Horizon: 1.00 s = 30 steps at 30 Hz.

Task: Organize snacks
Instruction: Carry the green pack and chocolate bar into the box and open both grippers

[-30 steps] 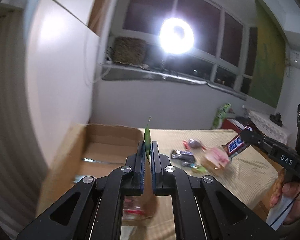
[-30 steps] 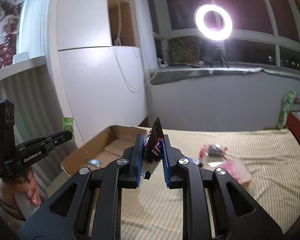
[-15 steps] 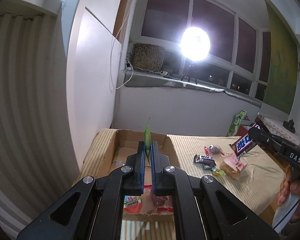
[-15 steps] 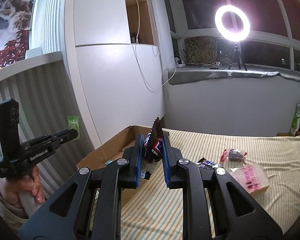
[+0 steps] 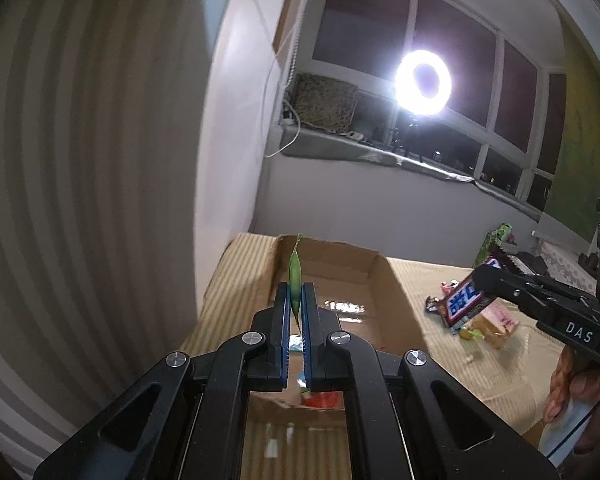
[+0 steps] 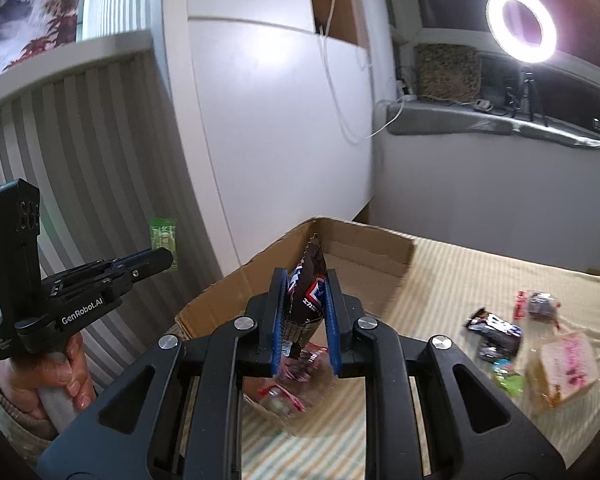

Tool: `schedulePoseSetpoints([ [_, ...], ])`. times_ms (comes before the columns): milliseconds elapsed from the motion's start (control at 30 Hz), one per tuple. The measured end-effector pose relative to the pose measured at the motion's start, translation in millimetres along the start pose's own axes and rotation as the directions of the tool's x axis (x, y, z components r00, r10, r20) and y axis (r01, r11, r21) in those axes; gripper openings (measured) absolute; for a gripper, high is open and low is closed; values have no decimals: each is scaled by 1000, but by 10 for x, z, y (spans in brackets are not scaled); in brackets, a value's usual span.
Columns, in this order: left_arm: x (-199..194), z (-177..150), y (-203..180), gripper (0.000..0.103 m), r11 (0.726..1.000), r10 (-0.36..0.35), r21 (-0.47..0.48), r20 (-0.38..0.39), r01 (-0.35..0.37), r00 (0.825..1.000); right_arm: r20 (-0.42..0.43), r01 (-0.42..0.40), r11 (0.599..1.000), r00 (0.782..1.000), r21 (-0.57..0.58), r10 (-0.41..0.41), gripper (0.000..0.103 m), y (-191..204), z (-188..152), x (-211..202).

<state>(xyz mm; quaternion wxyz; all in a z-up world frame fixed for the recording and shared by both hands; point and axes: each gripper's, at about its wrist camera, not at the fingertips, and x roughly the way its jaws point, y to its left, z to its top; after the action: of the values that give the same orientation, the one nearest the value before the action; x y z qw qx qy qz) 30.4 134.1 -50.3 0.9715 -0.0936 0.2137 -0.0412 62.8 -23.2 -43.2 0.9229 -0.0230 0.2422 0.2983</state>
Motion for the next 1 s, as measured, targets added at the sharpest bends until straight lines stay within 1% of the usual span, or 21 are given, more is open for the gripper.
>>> schedulePoseSetpoints([
  [267, 158, -6, -18, 3, 999, -34, 4, -20, 34, 999, -19, -14, 1000, 1000, -9, 14, 18, -36, 53, 287],
  [433, 313, -27, -80, 3, 999, -47, 11, -51, 47, 998, -46, -23, 1000, 999, 2, 23, 19, -124, -1, 549],
  [467, 343, -35, -92, 4, 999, -47, 12, -58, 48, 997, -54, -19, 1000, 998, 7, 19, 20, -144, -8, 590],
  [533, 421, -51, -104, 6, 999, -43, 15, -82, 45, 996, -52, -6, 1000, 999, 26, 7, 33, -212, -38, 614],
  [567, 443, -58, -115, 15, 999, -34, 15, -90, 36, 995, -48, -3, 999, 999, 37, 5, 44, -244, -53, 608],
  [600, 463, -66, -113, 40, 1000, -15, 16, -98, 17, 995, -46, -4, 999, 999, 47, 6, 47, -273, -72, 590],
  [633, 460, -76, -97, 57, 1000, 7, 14, -96, -6, 995, -46, 1, 999, 999, 49, 1, 47, -288, -91, 572],
  [667, 436, -76, -83, 78, 1000, 20, 9, -81, -20, 996, -46, 15, 999, 999, 46, -13, 47, -294, -111, 555],
  [700, 392, -74, -57, 81, 999, 33, 0, -58, -33, 998, -48, 33, 999, 998, 33, -32, 47, -278, -135, 531],
  [767, 352, -57, -19, 81, 999, 53, -10, -62, -54, 997, -50, 43, 999, 998, 7, -43, 47, -217, -156, 509],
  [833, 282, -42, 12, 81, 998, 59, -18, -57, -60, 997, -46, 45, 999, 998, -15, -46, 49, -124, -177, 472],
  [867, 252, -29, 24, 81, 998, 61, -19, -50, -62, 997, -40, 50, 998, 998, -28, -51, 57, -55, -187, 443],
  [900, 205, -19, 33, 81, 998, 65, -22, -43, -66, 997, -30, 54, 998, 998, -35, -55, 68, -5, -191, 415],
  [933, 142, -7, 47, 81, 997, 67, -28, -33, -68, 997, -19, 56, 998, 998, -36, -57, 74, 27, -189, 390],
  [967, 97, 3, 58, 81, 997, 69, -34, -25, -70, 997, -10, 51, 998, 999, -35, -51, 83, 68, -190, 363],
  [1000, 61, 21, 71, 81, 997, 72, -40, -20, -72, 997, -1, 40, 998, 999, -38, -40, 87, 111, -189, 339],
])
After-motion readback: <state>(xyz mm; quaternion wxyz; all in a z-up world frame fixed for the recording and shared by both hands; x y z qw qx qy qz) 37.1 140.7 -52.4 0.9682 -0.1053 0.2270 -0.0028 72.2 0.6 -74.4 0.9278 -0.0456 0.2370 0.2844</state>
